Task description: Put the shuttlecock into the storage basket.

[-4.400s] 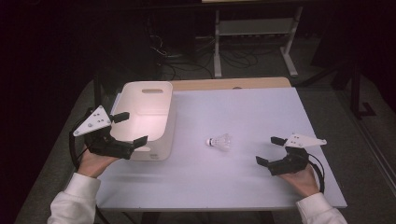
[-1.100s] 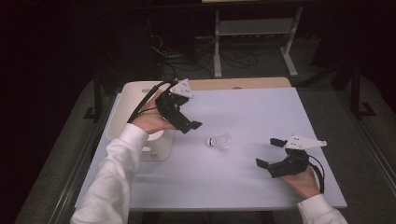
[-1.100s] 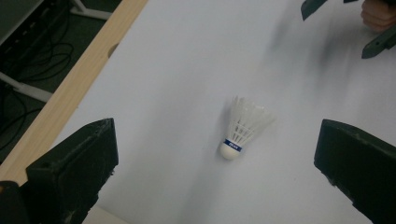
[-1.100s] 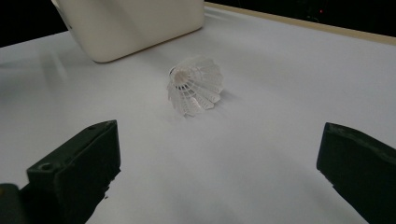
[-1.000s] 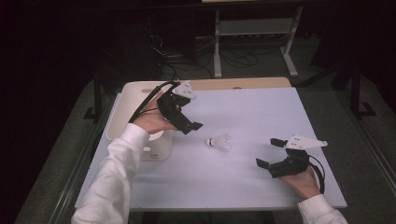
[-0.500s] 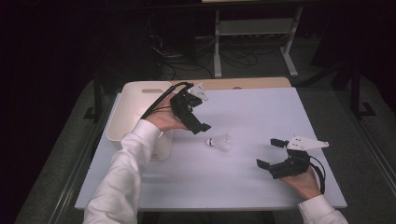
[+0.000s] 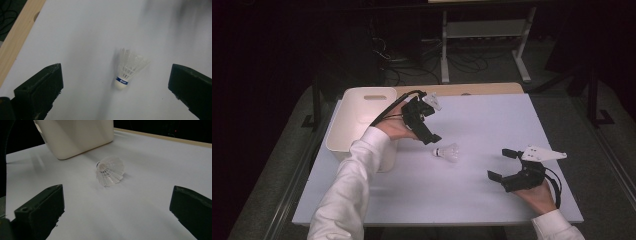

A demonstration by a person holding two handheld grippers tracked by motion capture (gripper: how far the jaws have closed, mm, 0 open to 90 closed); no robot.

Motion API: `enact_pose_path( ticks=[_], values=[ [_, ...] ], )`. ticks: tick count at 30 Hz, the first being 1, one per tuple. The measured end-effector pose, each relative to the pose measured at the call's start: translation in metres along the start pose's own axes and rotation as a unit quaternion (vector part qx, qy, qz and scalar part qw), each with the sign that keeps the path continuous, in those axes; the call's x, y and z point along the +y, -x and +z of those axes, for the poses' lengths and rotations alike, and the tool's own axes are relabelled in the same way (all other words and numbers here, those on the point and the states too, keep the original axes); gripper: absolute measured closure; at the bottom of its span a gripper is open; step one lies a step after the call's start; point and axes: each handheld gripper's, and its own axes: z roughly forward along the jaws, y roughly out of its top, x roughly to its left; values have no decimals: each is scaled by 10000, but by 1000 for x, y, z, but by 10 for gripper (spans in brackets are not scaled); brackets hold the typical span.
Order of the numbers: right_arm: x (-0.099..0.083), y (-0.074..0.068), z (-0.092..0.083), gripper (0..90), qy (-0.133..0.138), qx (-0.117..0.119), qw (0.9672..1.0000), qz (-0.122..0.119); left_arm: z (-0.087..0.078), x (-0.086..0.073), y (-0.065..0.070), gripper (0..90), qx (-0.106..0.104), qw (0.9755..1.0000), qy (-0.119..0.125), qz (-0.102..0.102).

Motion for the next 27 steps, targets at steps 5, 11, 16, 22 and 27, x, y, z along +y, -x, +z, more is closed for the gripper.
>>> enact_pose_path(
  ticks=[5, 11, 16, 22, 27],
  values=[
    [0, 0, -1, 0, 21, 0, 10000, 27, 7, 3, 1, 0, -73, 9999, -75, 15],
    [0, 0, -1, 0, 26, 26, 10000, 31, 15, 6, -2, 0, -141, 9998, -121, 25],
    [-1, 0, -2, 0, 40, 10, 10000, 43, 24, 8, -2, 0, -217, 9996, -177, 70],
    [-1, 0, -3, 0, 60, 9, 10000, 42, 36, 8, -4, 0, -291, 9990, -309, 102],
    [-2, 0, -4, 0, 44, 6, 10000, 89, 40, 9, -4, 0, -310, 9988, -363, 126]
  ],
)
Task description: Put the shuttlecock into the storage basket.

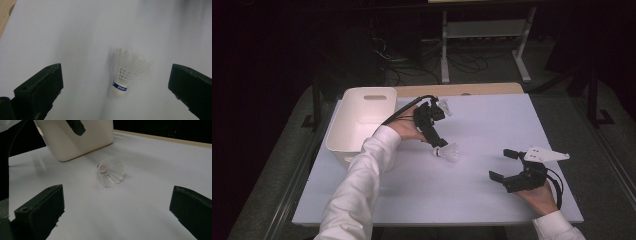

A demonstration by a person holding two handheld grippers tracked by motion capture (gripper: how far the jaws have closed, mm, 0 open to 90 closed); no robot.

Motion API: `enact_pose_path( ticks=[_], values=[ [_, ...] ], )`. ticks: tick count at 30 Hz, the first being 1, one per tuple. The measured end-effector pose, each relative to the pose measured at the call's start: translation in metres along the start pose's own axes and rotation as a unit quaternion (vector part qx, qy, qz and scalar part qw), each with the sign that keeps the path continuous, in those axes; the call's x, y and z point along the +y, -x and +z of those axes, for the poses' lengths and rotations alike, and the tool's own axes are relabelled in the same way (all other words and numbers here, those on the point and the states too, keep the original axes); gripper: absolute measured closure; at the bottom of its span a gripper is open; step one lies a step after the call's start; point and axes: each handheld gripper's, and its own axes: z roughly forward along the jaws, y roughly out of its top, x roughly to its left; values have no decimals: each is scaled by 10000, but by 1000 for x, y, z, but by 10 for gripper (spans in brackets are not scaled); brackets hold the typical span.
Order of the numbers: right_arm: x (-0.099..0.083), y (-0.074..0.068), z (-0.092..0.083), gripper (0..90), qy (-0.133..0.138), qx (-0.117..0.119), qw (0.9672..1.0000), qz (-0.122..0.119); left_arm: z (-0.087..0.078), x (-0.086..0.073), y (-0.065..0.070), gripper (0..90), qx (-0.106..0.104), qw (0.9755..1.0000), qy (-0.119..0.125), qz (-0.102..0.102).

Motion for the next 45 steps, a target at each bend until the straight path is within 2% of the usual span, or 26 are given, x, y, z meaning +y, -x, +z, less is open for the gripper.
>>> enact_pose_path(
  ticks=[4, 9, 11, 17, 21, 27, 30, 41, 45],
  values=[
    [0, 0, 0, 0, -11, 13, 10000, 15, 3, 1, 0, 0, -20, 10000, -47, 76],
    [0, 0, 0, 0, 0, 29, 10000, 37, 12, 0, 1, 0, -76, 9999, -124, 70],
    [0, 0, 0, 0, 11, 24, 10000, 16, 17, 0, 1, 0, -109, 9996, -246, 110],
    [-1, 0, 0, 0, -7, 22, 10000, 62, 28, -3, 0, 0, -237, 9988, -429, -27],
    [-1, 0, 0, 0, -3, 22, 10000, 61, 33, -3, 0, 0, -233, 9983, -528, 67],
    [-1, 0, 0, 0, -6, 22, 10000, 62, 44, -6, -5, 0, -294, 9979, -560, -120],
    [-1, 1, 0, 0, -1, 18, 10000, 55, 47, -6, -6, 0, -277, 9976, -625, -118],
    [-1, 1, 0, 0, -2, 28, 10000, 27, 59, -6, -5, 0, -452, 9955, -831, -54],
    [-1, 1, 0, 0, 0, 28, 10000, 28, 62, -5, -4, 0, -507, 9947, -883, -111]
  ],
)
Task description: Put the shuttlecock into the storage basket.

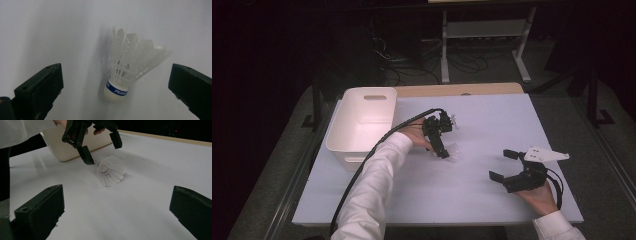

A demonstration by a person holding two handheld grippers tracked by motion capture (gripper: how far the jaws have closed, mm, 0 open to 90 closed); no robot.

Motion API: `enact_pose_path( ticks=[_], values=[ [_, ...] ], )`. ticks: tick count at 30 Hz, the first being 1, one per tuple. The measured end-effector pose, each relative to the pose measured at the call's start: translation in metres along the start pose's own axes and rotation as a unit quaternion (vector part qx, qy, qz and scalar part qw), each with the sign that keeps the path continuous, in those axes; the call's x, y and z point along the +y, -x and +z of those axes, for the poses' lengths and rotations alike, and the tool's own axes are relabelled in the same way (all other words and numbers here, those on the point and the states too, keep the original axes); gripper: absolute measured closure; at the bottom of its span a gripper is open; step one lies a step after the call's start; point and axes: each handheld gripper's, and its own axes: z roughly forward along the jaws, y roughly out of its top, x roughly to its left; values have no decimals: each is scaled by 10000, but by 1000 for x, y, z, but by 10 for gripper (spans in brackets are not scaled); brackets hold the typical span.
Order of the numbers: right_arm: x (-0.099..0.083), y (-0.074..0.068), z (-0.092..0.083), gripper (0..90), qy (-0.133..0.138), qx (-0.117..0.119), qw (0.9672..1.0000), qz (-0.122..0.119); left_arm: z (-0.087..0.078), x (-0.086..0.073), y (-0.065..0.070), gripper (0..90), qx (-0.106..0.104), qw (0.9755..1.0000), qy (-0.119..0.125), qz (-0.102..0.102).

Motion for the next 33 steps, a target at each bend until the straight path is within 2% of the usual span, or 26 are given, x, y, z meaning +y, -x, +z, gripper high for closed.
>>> enact_pose_path(
  ticks=[2, 11, 17, 19, 21, 25, 28, 33],
  values=[
    [0, 0, 0, 0, 1, 5, 10000, 0, 2, 2, 0, 0, 15, 10000, 66, -16],
    [0, 0, 0, 0, -2, 13, 10000, -4, 18, 5, 5, 0, -89, 9995, -297, 52],
    [0, 0, 1, 0, -11, 12, 10000, 6, 19, 5, 5, 0, -112, 9994, -296, 101],
    [0, 0, 1, 0, -8, 6, 10000, 29, 19, 4, 5, 1, -121, 9995, -292, 48],
    [0, 0, 1, 0, 1, 3, 10000, 17, 20, 4, 5, 61, -182, 9993, -303, 70],
    [0, 0, 0, 0, -9, 9, 10000, 11, 25, 2, 4, 71, -207, 9988, -426, 120],
    [0, 0, 0, 0, -13, 9, 10000, 7, 27, 2, 5, 116, -209, 9984, -488, 186],
    [0, 1, 0, 0, -15, 13, 10000, 20, 32, 3, 5, 160, -298, 9981, -504, 211]
  ],
)
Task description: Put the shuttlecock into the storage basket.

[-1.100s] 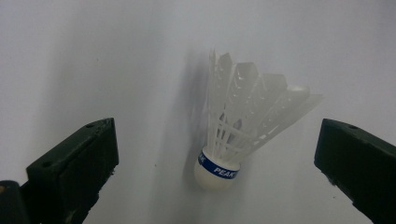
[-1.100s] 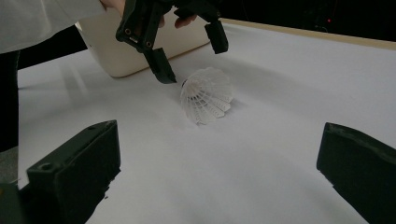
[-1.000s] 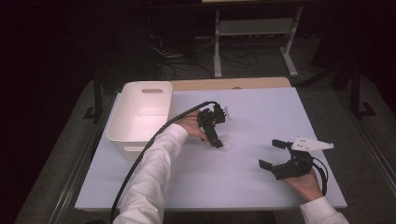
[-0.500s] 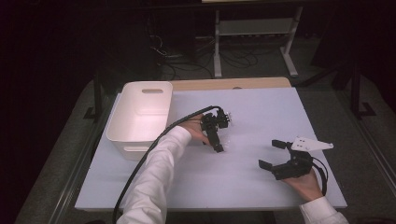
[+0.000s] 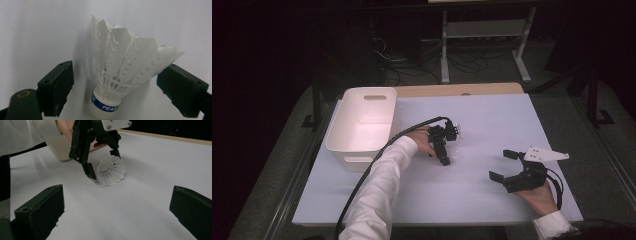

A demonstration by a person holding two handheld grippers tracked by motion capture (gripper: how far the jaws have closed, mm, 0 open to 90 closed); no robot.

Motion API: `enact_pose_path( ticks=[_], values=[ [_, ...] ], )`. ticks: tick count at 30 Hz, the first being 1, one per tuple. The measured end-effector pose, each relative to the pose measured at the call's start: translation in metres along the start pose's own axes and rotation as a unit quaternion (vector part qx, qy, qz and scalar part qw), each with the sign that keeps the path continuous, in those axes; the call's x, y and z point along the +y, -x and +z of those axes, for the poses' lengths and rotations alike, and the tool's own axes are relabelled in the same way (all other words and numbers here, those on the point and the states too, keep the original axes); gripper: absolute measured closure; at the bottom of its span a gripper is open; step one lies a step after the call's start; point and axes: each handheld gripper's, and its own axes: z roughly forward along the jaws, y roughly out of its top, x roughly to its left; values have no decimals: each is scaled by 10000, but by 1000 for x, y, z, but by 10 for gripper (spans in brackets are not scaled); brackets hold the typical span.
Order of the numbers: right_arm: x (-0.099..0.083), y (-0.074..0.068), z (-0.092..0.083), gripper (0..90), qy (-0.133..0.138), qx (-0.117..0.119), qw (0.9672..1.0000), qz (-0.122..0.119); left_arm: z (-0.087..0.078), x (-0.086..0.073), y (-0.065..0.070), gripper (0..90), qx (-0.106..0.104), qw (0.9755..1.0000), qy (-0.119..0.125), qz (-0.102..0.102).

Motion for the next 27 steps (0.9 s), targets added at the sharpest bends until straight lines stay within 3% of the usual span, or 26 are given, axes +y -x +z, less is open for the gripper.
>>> enact_pose_path(
  ticks=[10, 20, 23, 27],
  values=[
    [0, 0, 1, 0, -23, 14, 10000, 19, -2, 0, -1, 367, 42, 10000, 20, 31],
    [0, 0, 1, 0, -17, 3, 10000, 31, -4, 1, 2, 522, 225, 9994, -102, 231],
    [0, -1, 1, 0, -32, 14, 10000, 37, -6, 1, 1, 560, 365, 9991, -126, 165],
    [0, -1, 1, 0, -37, 18, 10000, 23, -11, -1, -1, 571, 350, 9994, -47, 67]
  ],
)
